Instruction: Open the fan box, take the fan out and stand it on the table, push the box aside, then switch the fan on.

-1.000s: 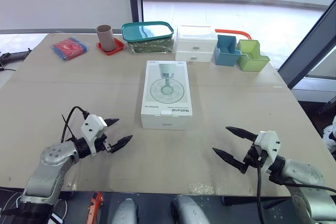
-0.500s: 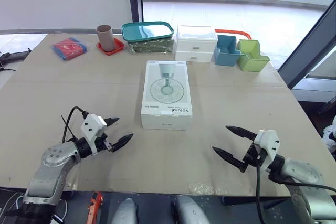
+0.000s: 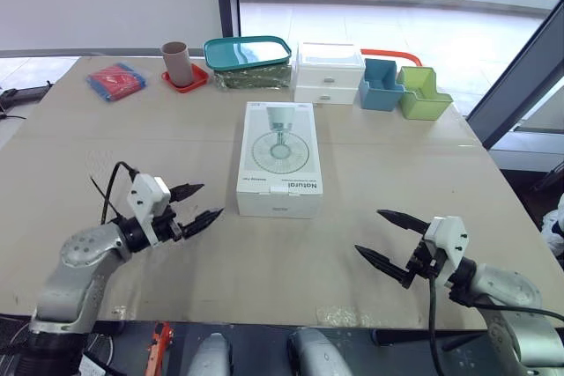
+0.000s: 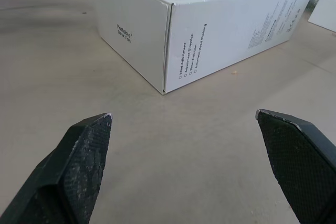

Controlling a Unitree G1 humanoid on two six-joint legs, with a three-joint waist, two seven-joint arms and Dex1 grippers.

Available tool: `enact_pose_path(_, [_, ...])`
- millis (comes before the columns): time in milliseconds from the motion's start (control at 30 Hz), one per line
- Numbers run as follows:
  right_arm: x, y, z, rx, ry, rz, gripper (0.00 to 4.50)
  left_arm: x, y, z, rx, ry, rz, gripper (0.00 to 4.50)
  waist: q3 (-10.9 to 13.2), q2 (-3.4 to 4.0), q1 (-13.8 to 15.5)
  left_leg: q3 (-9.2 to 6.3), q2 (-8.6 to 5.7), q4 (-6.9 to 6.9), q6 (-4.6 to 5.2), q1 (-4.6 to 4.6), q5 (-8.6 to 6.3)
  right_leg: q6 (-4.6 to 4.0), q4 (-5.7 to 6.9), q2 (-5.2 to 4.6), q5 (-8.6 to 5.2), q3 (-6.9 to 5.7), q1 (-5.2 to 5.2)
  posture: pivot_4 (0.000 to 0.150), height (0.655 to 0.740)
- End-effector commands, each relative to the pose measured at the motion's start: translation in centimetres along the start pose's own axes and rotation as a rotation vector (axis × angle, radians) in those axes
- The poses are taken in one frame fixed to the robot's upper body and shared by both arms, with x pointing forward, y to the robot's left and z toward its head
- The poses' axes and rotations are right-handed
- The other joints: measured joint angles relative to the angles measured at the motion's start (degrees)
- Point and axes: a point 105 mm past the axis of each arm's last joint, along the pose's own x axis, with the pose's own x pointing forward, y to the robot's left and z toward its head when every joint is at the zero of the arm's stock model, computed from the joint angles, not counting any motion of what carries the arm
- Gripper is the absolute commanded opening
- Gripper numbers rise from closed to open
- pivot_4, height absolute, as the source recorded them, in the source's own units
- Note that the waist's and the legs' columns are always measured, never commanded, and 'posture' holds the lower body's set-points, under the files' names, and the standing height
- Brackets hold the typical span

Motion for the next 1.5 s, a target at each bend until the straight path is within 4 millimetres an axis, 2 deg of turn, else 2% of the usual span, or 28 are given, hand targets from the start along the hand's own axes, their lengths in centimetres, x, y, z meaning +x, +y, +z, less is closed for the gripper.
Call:
enact_pose_path(33, [0.9,0.1,2.5,-0.064,-0.062,0.026,4.50,2.0,-0.9,5.2,0.053,-0.109,-0.132,1.81,0.00,0.00,0.00,0.00,0.00,0.00,0.00,0.00,0.00,0.00,0.00,0.00,0.00,0.00,0.00,0.150,0.7400])
enact_pose_path(67, [1.0,0.1,2.6,-0.067,-0.066,0.029,4.50,2.4,-0.8,5.6,0.063,-0.110,-0.136,1.59,0.00,0.00,0.02,0.00,0.00,0.00,0.00,-0.01,0.00,0.01,0.00,-0.01,-0.01,0.00,0.01,0.150,0.7400])
enact_pose_path(167, [1.6,0.1,3.6,-0.077,-0.083,0.035,4.50,3.8,-1.1,5.9,0.081,-0.082,-0.167,0.38,0.00,0.00,0.01,-0.03,-0.01,0.05,0.00,-0.02,0.00,0.02,0.00,0.01,0.01,-0.02,0.01,0.150,0.7400])
enact_pose_path(200, [1.7,0.0,3.9,-0.078,-0.089,0.034,4.50,4.1,-1.2,5.8,0.093,-0.064,-0.178,0.10,0.00,0.00,0.02,-0.03,-0.01,0.05,0.00,-0.02,0.00,0.01,0.00,0.01,0.01,-0.02,0.02,0.150,0.7400])
enact_pose_path(233, [2.0,-0.1,4.4,-0.086,-0.098,0.035,4.50,4.5,-1.2,5.7,0.095,-0.050,-0.185,0.01,0.00,0.00,-0.08,-0.03,-0.02,0.05,0.00,-0.03,0.00,0.00,0.00,0.00,0.01,-0.02,0.01,0.150,0.7400])
enact_pose_path(300, [2.6,-0.3,5.3,-0.098,-0.112,0.035,4.50,5.2,-0.6,5.4,0.075,-0.025,-0.171,0.01,0.01,0.00,-0.07,-0.02,-0.02,0.04,0.01,-0.02,-0.01,0.00,0.00,0.00,0.01,0.01,0.01,0.150,0.7400])
enact_pose_path(533, [4.5,0.3,7.2,-0.167,-0.113,0.069,4.50,6.3,-0.5,4.0,0.061,0.059,-0.207,0.01,0.01,0.00,-0.04,-0.05,-0.03,0.08,0.03,-0.05,-0.02,0.00,0.00,0.02,0.03,-0.02,0.01,0.150,0.7400])
enact_pose_path(800, [9.4,0.8,9.7,-0.268,-0.120,0.111,4.50,6.7,-0.5,2.8,0.049,0.142,-0.237,0.01,0.00,0.00,-0.06,-0.08,-0.02,0.14,0.05,-0.09,-0.02,-0.03,0.02,0.03,0.05,-0.06,-0.02,0.150,0.7400])
enact_pose_path(1100, [12.5,1.8,9.4,-0.365,-0.070,0.173,4.50,7.0,-0.3,2.4,0.031,0.174,-0.238,0.01,0.00,0.00,0.00,-0.11,-0.04,0.17,0.09,-0.14,-0.05,-0.03,0.01,-0.01,0.05,-0.09,-0.02,0.150,0.7400])
enact_pose_path(1500, [13.3,1.1,9.6,-0.413,-0.054,0.138,4.50,7.4,-0.6,2.6,0.024,0.171,-0.234,0.01,0.00,0.00,0.00,-0.13,-0.04,0.23,0.09,-0.17,-0.05,-0.04,0.02,-0.01,0.06,-0.11,-0.02,0.150,0.7400])
